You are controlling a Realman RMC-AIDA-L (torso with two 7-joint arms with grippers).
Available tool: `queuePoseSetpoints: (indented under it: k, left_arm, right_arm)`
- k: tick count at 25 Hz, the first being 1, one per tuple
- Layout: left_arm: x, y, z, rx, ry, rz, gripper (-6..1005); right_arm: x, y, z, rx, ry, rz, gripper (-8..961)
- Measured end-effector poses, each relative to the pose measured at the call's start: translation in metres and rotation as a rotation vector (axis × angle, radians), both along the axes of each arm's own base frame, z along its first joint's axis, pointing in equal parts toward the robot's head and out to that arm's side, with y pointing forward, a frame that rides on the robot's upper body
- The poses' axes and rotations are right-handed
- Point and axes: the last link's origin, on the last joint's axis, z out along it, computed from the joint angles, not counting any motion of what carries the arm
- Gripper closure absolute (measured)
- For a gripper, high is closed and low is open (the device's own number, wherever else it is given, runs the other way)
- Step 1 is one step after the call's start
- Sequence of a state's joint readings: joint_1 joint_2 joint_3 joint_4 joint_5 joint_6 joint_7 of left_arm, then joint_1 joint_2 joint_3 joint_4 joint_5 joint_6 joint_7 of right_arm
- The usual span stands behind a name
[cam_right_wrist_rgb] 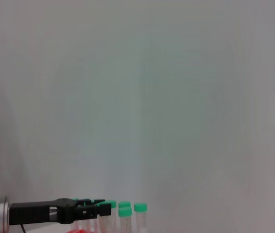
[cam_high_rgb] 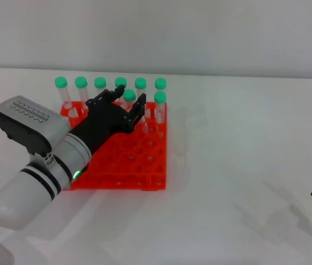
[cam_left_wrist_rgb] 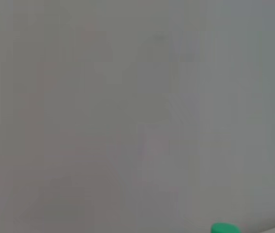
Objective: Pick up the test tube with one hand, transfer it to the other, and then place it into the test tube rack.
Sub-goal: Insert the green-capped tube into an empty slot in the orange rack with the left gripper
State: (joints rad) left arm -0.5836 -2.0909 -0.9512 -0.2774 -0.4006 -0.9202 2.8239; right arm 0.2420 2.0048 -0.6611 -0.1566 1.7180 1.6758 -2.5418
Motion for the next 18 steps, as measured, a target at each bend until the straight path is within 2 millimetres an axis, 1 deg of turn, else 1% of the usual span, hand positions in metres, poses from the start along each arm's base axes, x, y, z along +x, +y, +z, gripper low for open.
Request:
queuePoseSetpoints:
  k: [6, 8, 11, 13, 16, 17, 18]
  left_arm:
    - [0.002, -0.001, 0.0, 0.007, -0.025, 0.005, 488]
    - [0.003, -0.002, 0.0, 0.006, -0.029, 0.003, 347]
    - [0.002, -0.005, -0.001, 0.003, -0.033, 0.001, 349]
    - [-0.001, -0.011, 0.0, 0.01, -0.048, 0.001, 350]
    - [-0.01, -0.027, 0.008, 0.054, -0.101, -0.007, 344]
    - [-0.018, -0.039, 0.016, 0.101, -0.147, -0.006, 340]
    - [-0.023, -0.045, 0.021, 0.128, -0.17, 0.002, 336]
  right_arm:
    - [0.001, -0.003, 0.001, 0.001, 0.005, 0.002, 77]
    - [0.0, -0.004, 0.001, 0.002, 0.007, 0.004, 77]
    - [0.001, -0.004, 0.001, 0.002, 0.007, 0.003, 77]
    - [0.001, -0.005, 0.001, 0.002, 0.007, 0.001, 77]
    - [0.004, -0.007, 0.004, 0.023, 0.007, -0.013, 77]
    - [0.005, -0.007, 0.005, 0.033, 0.008, -0.019, 77]
    - [0.006, -0.008, 0.007, 0.045, 0.008, -0.026, 77]
